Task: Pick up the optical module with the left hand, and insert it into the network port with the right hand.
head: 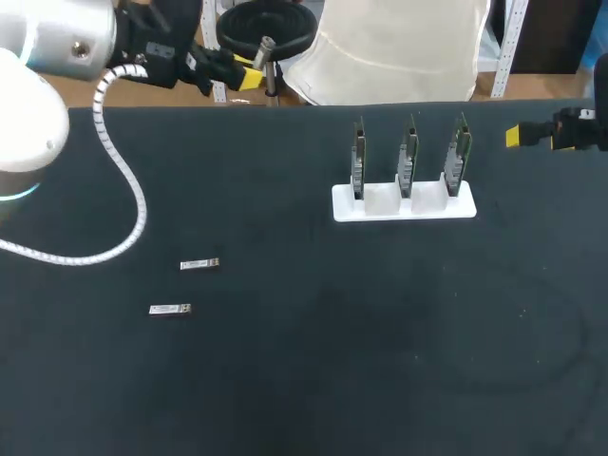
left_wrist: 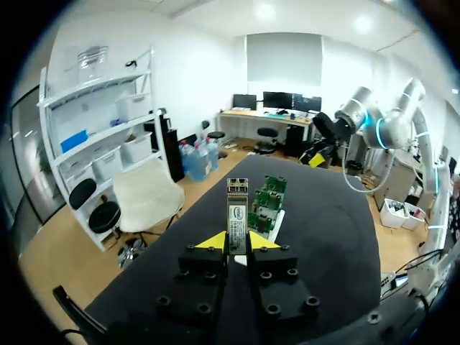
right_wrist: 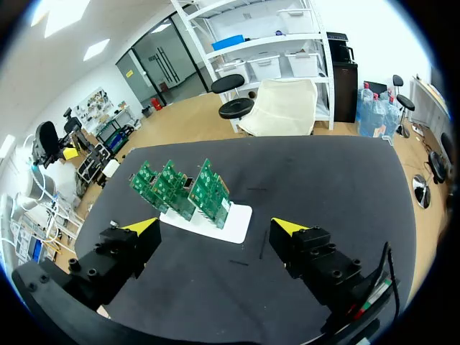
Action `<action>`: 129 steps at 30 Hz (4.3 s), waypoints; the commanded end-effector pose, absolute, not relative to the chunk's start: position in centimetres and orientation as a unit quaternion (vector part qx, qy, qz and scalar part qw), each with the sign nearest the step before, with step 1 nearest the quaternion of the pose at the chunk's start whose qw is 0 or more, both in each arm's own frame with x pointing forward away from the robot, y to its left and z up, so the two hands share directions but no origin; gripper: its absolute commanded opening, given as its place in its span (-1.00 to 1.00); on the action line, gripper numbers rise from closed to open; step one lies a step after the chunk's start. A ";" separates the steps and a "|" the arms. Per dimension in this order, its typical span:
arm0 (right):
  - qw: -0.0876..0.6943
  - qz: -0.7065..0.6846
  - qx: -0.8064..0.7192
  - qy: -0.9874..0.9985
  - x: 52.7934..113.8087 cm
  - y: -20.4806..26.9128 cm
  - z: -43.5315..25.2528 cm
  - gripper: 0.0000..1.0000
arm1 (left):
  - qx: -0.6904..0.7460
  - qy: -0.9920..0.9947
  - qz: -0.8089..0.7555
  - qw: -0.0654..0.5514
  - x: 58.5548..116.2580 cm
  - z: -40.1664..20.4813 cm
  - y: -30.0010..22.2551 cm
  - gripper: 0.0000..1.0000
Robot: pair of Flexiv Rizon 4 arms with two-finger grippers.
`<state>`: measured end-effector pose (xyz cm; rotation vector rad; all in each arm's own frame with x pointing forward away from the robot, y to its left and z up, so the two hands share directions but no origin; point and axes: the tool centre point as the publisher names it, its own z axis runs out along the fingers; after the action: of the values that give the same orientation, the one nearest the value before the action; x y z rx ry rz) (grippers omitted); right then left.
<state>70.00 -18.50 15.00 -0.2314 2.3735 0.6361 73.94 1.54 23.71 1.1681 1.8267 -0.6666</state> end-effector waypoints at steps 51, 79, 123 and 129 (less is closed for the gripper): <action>0.330 0.243 -0.088 0.908 70.0 -18.5 15.0 1.00 | 0.521 0.527 -0.481 0.469 74.1 19.9 -13.5 -1.00; 0.330 0.243 -0.088 0.908 70.0 -18.5 15.0 1.00 | 0.522 0.534 -0.449 0.491 75.8 18.4 -12.6 -1.00; 0.291 0.355 -0.472 0.753 75.8 -14.9 20.2 1.00 | 0.512 0.549 -0.447 0.487 75.6 17.8 -12.0 -1.00; 0.258 0.381 -0.541 0.704 76.5 -11.8 20.5 1.00 | 0.512 0.549 -0.447 0.487 75.6 17.8 -12.0 -1.00</action>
<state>75.18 -13.08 20.85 -0.9910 2.0980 0.4834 75.70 -12.04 17.88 1.2508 1.3347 -1.0929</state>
